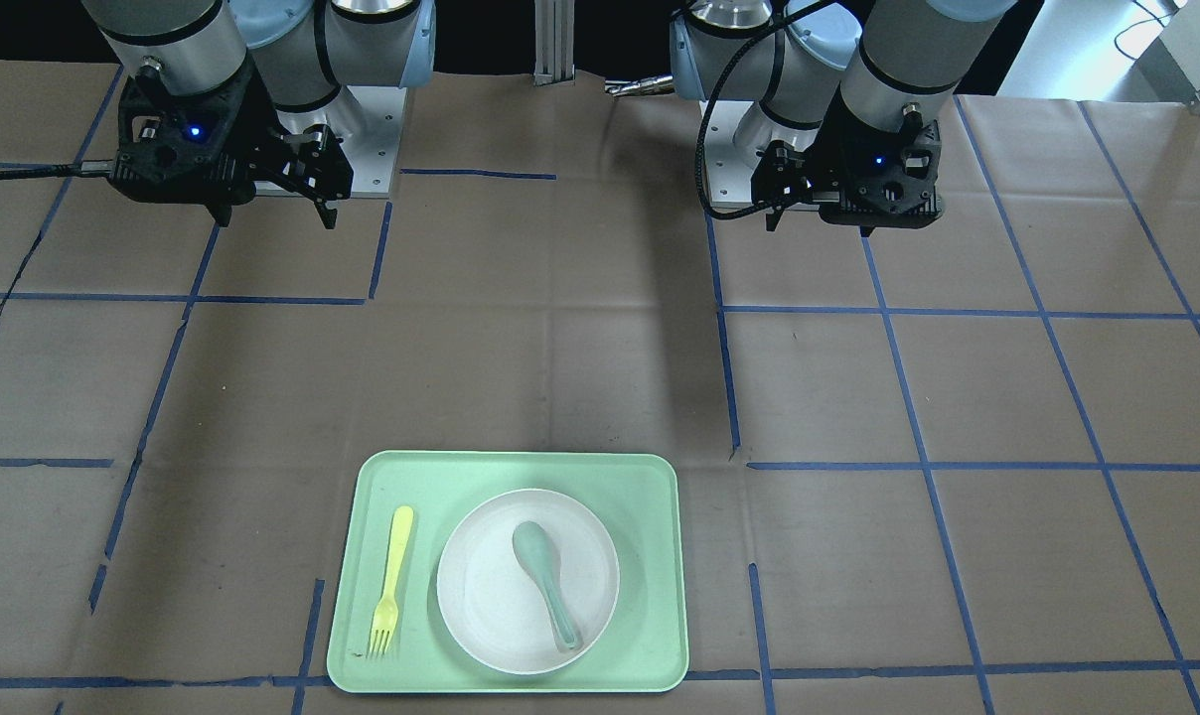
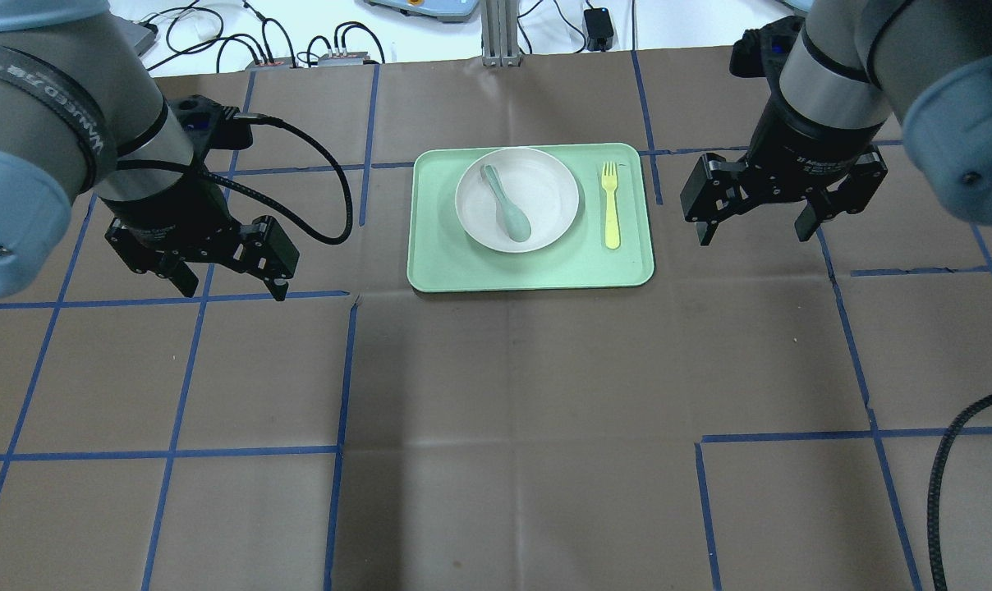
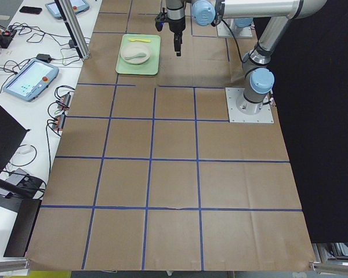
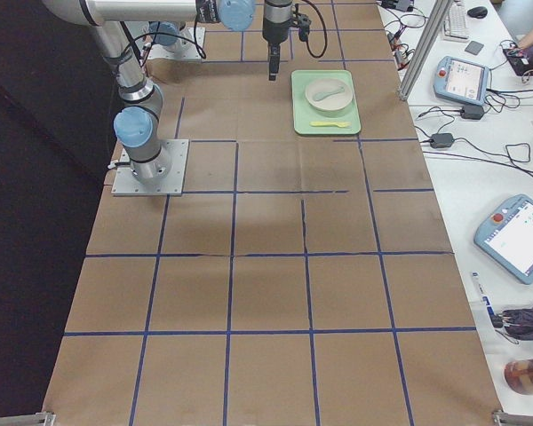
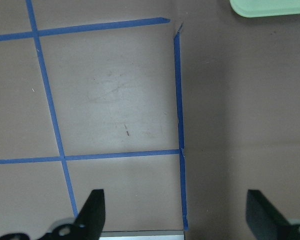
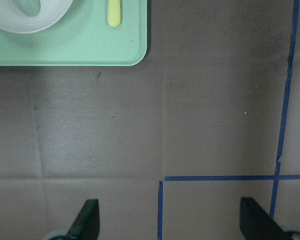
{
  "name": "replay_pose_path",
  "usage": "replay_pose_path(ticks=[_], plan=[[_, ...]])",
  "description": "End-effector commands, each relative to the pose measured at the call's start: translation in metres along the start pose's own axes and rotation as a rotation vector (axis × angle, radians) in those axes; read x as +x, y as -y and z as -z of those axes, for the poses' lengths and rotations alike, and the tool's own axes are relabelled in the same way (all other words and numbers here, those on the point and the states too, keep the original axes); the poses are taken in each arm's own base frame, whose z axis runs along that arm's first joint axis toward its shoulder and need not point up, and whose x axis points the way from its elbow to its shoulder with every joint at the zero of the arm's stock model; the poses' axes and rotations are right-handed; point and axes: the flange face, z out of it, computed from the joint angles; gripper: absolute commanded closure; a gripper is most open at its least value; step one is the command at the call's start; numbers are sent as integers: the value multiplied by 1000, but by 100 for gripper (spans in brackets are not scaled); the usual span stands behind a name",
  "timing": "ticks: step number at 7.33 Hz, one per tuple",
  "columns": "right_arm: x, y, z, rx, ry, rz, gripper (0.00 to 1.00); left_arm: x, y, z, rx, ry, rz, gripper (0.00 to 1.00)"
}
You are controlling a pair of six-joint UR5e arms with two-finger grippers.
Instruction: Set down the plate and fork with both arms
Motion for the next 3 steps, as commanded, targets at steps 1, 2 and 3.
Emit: replay_pose_path(ticks=[1,2,3], plan=[[1,1,0,1,0,0,0,0,1,-2,-5,0,-4,0],[1,1,-1,0,-2,0,0,0,1,-9,-15,-1,-2,0],[1,1,-1,-2,-2,0,0,1,7,-17,-24,-8,-1,0]])
